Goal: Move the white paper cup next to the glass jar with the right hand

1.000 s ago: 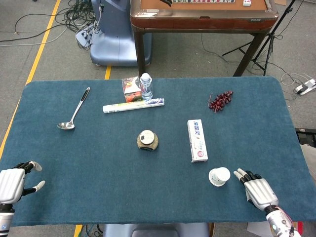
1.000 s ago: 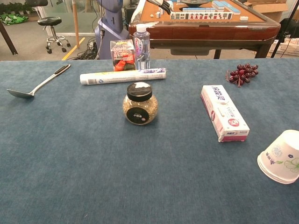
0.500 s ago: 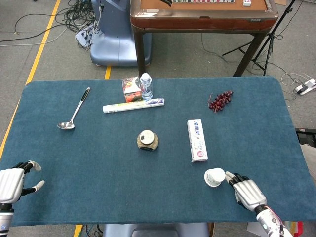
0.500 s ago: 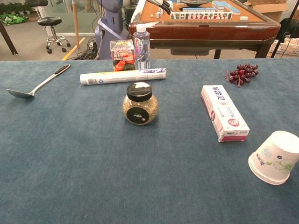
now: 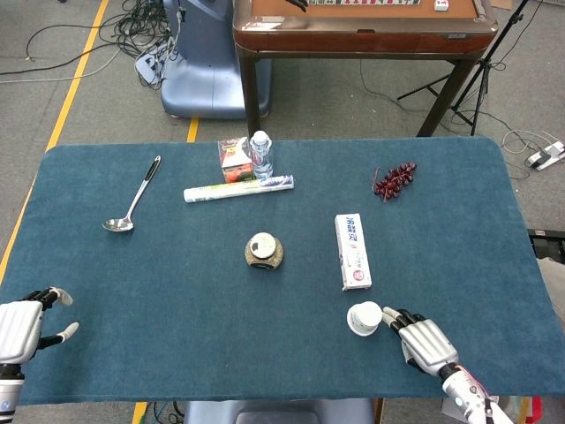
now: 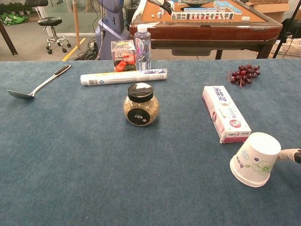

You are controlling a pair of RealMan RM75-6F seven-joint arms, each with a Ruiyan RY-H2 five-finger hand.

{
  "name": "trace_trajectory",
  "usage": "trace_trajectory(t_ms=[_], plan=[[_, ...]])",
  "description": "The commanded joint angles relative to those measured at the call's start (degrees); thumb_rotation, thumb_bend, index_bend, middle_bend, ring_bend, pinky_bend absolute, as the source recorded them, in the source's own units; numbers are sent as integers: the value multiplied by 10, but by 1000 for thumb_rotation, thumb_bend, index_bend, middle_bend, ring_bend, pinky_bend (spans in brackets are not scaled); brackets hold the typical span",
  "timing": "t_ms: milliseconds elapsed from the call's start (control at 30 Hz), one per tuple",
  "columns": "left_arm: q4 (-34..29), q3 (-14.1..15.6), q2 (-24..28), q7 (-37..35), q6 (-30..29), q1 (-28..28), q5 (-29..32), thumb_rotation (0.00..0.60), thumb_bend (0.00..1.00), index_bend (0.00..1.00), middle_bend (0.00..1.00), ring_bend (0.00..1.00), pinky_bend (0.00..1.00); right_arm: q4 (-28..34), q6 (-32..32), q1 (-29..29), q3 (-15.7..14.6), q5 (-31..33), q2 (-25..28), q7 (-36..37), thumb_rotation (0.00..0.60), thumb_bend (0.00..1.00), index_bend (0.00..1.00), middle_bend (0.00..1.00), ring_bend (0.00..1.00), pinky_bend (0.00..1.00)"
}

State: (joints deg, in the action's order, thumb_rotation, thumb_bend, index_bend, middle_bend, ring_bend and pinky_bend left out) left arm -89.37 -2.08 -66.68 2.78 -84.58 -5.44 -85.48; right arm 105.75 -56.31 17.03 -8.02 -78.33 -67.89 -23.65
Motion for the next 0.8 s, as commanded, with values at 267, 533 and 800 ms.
trace_trajectory(t_ms=[267, 533, 800], plan=[[1, -2, 1, -2, 1, 0, 5, 600, 89, 501, 483, 487, 661, 17, 21, 22, 6, 1, -16, -14, 600, 1000, 82, 88, 76, 238], [1, -3, 3, -5, 0, 1, 7, 600, 89, 501, 483, 487, 661, 32, 32, 39, 12, 8, -26, -29, 600, 1000, 82, 88, 76, 238], [2, -3, 3, -5, 2, 1, 8, 600, 89, 501, 483, 487, 661, 44, 42, 55, 16, 18, -35, -42, 600, 1000, 82, 88, 76, 238]])
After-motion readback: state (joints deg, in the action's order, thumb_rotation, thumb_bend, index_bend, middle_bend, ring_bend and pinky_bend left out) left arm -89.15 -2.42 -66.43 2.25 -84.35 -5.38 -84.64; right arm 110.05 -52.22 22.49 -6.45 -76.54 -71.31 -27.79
